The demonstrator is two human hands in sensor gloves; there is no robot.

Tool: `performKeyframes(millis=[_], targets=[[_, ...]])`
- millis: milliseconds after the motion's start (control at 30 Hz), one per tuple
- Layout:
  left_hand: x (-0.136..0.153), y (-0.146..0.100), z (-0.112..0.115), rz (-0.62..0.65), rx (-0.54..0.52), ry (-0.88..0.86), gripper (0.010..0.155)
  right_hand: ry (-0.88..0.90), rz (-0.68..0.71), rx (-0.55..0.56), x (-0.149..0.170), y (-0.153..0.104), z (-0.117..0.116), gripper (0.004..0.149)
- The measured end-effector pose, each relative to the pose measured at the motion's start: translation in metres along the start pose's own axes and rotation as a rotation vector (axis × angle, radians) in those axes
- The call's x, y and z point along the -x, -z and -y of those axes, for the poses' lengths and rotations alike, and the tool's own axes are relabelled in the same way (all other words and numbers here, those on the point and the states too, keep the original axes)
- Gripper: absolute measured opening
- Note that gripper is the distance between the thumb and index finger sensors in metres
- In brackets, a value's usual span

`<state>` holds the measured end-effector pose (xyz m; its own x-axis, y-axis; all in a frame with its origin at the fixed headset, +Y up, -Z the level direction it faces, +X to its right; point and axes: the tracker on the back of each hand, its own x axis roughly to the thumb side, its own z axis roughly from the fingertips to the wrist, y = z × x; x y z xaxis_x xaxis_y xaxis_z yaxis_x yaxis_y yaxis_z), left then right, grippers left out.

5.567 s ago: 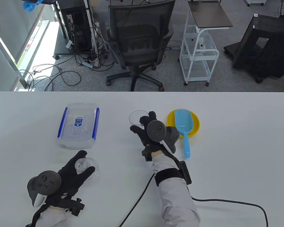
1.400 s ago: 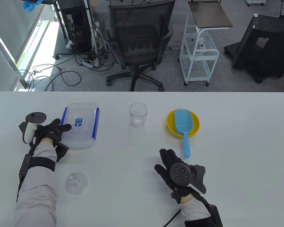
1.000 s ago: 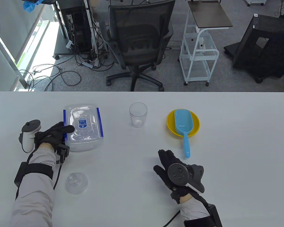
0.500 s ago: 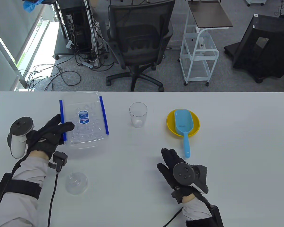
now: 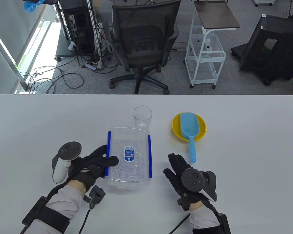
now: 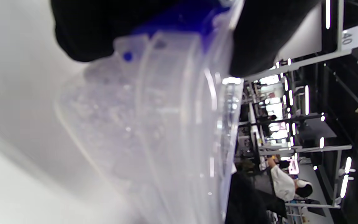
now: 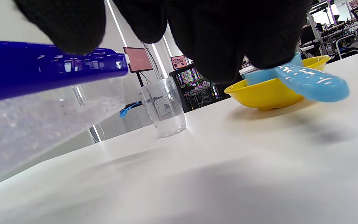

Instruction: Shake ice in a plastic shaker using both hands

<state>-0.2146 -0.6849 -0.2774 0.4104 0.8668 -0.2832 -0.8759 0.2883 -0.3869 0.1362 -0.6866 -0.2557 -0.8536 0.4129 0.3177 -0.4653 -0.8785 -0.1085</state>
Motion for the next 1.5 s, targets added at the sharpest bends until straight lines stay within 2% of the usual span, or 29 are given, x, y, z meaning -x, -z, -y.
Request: performKeyframes(millis=[167, 333, 433, 533, 633, 700, 833, 900, 1000, 1100, 1167, 1267, 1467, 1500], targets=[[0.017, 0.015, 0.032, -0.041, 0.029, 0.014, 0.090, -0.013, 0.013, -0.012, -0.003, 0.000, -0.002, 0.062], [0.031, 0.027, 0.049, -0.079, 0.058, 0.018, 0.090, -0.034, 0.036, -0.046, -0.009, 0.001, -0.007, 0.062], [0.039, 0.031, 0.051, -0.088, 0.081, -0.032, 0.089, -0.031, 0.043, -0.077, -0.013, 0.002, -0.010, 0.064], [0.042, 0.031, 0.049, -0.093, 0.053, -0.033, 0.088, -0.024, 0.044, -0.117, -0.018, 0.002, -0.016, 0.065], [0.040, 0.024, 0.045, -0.087, -0.020, 0.101, 0.082, -0.020, 0.032, -0.162, -0.022, 0.003, -0.022, 0.066], [0.041, 0.021, 0.043, -0.064, -0.015, 0.144, 0.077, -0.018, 0.010, -0.187, -0.022, 0.003, -0.027, 0.067], [0.048, 0.012, 0.039, 0.003, -0.015, 0.071, 0.070, -0.001, -0.055, -0.268, -0.021, 0.004, -0.037, 0.071], [0.051, 0.004, 0.043, 0.025, -0.015, 0.125, 0.070, 0.067, -0.134, -0.288, -0.019, 0.004, -0.042, 0.073], [0.056, -0.003, 0.050, 0.057, -0.086, 0.219, 0.069, 0.211, -0.252, -0.333, -0.014, 0.003, -0.050, 0.075], [0.064, -0.003, 0.049, 0.086, -0.108, 0.182, 0.066, 0.332, -0.347, -0.377, -0.002, 0.003, -0.058, 0.074], [0.069, -0.001, 0.047, 0.081, -0.086, 0.139, 0.064, 0.506, -0.381, -0.463, 0.009, 0.004, -0.067, 0.070], [0.075, 0.002, 0.046, 0.102, -0.055, 0.051, 0.062, 0.735, -0.425, -0.503, 0.024, 0.004, -0.076, 0.065], [0.065, 0.000, 0.046, 0.124, -0.095, 0.172, 0.060, 0.698, -0.431, -0.465, 0.024, 0.004, -0.074, 0.059], [0.066, -0.001, 0.044, 0.124, -0.106, 0.166, 0.059, 0.667, -0.515, -0.443, 0.029, 0.000, -0.075, 0.058]])
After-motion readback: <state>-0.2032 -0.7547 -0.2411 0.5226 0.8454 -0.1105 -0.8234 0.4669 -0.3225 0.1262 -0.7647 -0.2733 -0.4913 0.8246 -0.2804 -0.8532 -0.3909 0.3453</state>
